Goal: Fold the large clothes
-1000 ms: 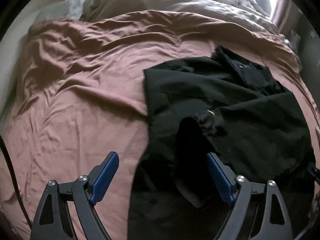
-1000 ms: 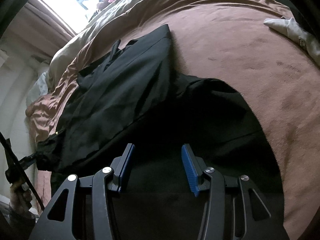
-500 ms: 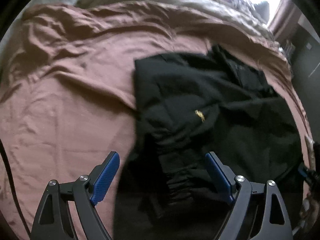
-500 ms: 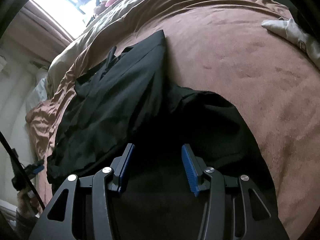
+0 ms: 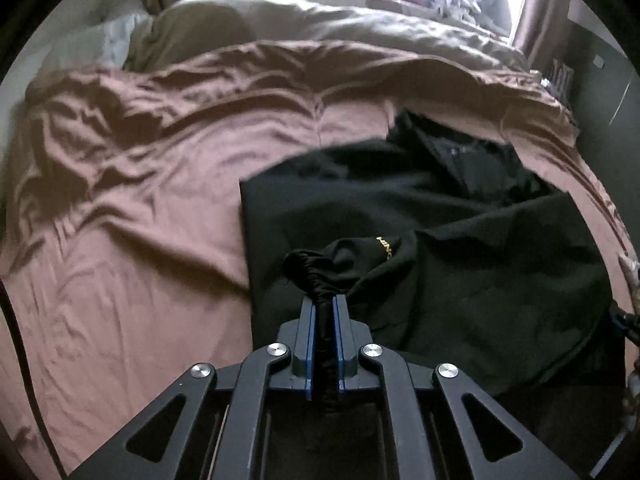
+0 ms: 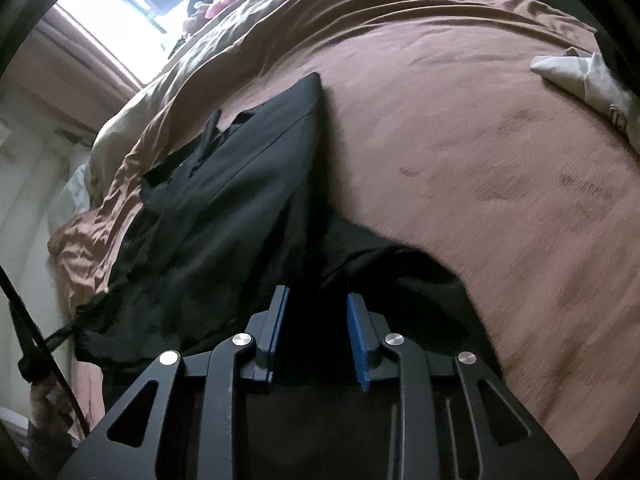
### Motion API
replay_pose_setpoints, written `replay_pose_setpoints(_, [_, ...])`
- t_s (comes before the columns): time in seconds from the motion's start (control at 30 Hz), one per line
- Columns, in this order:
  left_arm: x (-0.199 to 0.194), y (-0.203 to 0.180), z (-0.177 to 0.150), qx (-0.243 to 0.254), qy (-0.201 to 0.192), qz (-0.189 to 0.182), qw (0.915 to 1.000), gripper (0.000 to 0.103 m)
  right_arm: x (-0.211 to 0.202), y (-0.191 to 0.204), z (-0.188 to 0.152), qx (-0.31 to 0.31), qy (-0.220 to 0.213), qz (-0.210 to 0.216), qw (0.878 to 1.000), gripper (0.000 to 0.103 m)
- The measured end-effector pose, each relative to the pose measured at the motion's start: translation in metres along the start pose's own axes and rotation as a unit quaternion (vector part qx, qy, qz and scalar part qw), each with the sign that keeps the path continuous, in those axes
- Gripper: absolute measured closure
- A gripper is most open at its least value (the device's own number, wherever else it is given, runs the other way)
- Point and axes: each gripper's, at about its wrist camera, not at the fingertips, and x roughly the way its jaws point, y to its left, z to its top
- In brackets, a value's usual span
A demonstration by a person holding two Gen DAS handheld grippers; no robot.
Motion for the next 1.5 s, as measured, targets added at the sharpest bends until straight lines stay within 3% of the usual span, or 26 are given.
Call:
replay_pose_setpoints(0.13, [0.014,0.000,0.011,0.001,-0.005,0.004,1.0000,0.095,-0.002,-0.001,0.003,0.000,-0.005,-0.005,1.000,0.078])
replay_pose_setpoints(0.3, [0.055,0.011,0.000,-0.023,0.039,0.001,0.9990,0.094,0.005,-0.005,0.004,0.005,0.000,-0.012,1.000,0.081])
replay_pose_setpoints(0.37, [0.066,0.016,-0.007,-0.036,0.052,0.001,0.9980,0.089,0.005,-0.005,0.004,0.009,0.000,-0.012,1.000,0.084])
replay_pose_setpoints(0.43, [0.070,0.018,-0.012,-0.043,0.056,0.004,0.9975,0.072,0.003,-0.004,0.004,0.005,-0.001,-0.014,1.000,0.084])
replay_pose_setpoints(0.53, [0.061,0.018,-0.018,-0.040,0.052,-0.019,0.9976,0.061,-0.007,0.001,0.003,-0.004,-0.009,-0.020,1.000,0.083])
replay_pose_setpoints(0.73, [0.019,0.019,-0.028,-0.046,0.018,-0.043,0.9979,0.045,-0.036,0.002,-0.008,0.005,-0.026,0.019,0.999,0.081])
replay_pose_setpoints(0.9, [-0.023,0.021,-0.045,-0.048,-0.006,-0.068,0.9965,0.043,-0.066,0.000,-0.021,-0.007,-0.032,0.024,0.999,0.079])
replay_pose_setpoints(1.0, [-0.046,0.024,-0.061,-0.060,-0.016,-0.080,0.9949,0.043,-0.087,0.001,-0.032,-0.017,-0.044,0.026,0.999,0.064])
replay_pose_setpoints(1.1, [-0.075,0.020,-0.077,-0.041,-0.046,-0.058,0.9964,0.043,-0.106,0.002,-0.043,-0.032,-0.054,0.016,0.998,0.055])
replay_pose_setpoints(1.17, [-0.091,0.019,-0.087,-0.038,-0.060,-0.054,0.9961,0.043,-0.118,0.001,-0.051,-0.038,-0.059,0.019,0.997,0.029])
replay_pose_setpoints(1.23, [-0.106,0.022,-0.098,-0.053,-0.068,-0.055,0.9948,0.043,-0.130,0.001,-0.061,-0.041,-0.069,0.022,0.997,0.016])
replay_pose_setpoints(1.4, [-0.142,0.020,-0.133,-0.061,-0.102,-0.041,0.9920,0.040,-0.158,0.001,-0.085,-0.060,-0.093,0.014,0.994,0.014])
replay_pose_setpoints(1.47, [-0.150,0.019,-0.145,-0.060,-0.101,-0.054,0.9915,0.036,-0.167,0.001,-0.095,-0.064,-0.106,0.020,0.992,0.001])
replay_pose_setpoints(1.5, [-0.155,0.017,-0.154,-0.060,-0.097,-0.055,0.9919,0.036,-0.171,0.000,-0.101,-0.068,-0.114,0.021,0.991,0.000])
